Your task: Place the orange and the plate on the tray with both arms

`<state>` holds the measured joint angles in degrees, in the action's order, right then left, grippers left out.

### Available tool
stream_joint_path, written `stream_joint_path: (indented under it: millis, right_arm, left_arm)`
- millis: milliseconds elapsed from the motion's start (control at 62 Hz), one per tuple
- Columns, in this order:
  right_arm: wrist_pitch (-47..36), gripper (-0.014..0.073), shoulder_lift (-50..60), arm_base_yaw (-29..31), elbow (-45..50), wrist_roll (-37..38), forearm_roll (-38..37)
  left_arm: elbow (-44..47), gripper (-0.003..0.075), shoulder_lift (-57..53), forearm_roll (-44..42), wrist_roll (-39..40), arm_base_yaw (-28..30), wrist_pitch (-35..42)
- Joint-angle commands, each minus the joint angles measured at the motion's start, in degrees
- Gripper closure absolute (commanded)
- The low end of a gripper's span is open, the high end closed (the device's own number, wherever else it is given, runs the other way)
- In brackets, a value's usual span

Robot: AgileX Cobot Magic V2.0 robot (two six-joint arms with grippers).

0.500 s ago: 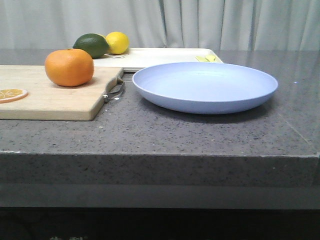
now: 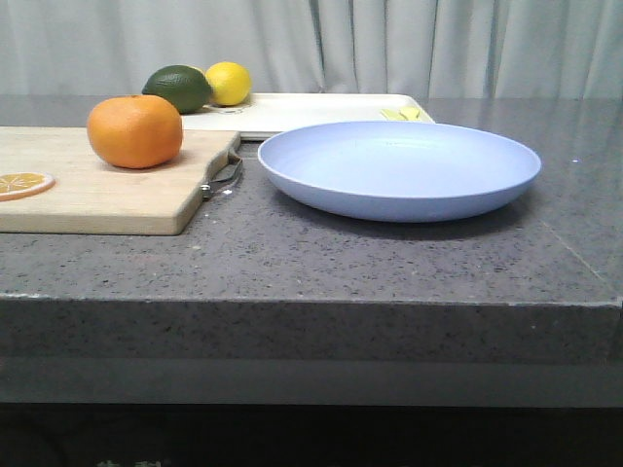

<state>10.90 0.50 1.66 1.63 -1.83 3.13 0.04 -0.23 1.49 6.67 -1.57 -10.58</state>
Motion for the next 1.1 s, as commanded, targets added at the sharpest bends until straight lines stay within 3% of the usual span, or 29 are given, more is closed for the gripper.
stream_joint_path:
  millis: [0, 726, 1081]
  right_arm:
    - [-4.3, 0.0664, 1.3, 0.5, -0.2, -0.3, 0.0]
    - [-7.6, 0.0664, 1.3, 0.5, -0.3, -0.2, 0.0]
    - [-7.1, 0.0664, 1.0, 0.5, -9.1, -0.2, -0.1]
  left_arm:
    - [0.3, 0.0738, -1.2, 0.4, 0.0, 0.2, 4.9]
    - [0.3, 0.0738, -1.2, 0.0, 0.0, 0.2, 5.8]
    - [-2.2, 0.0738, -0.9, -0.6, 0.0, 0.2, 16.0]
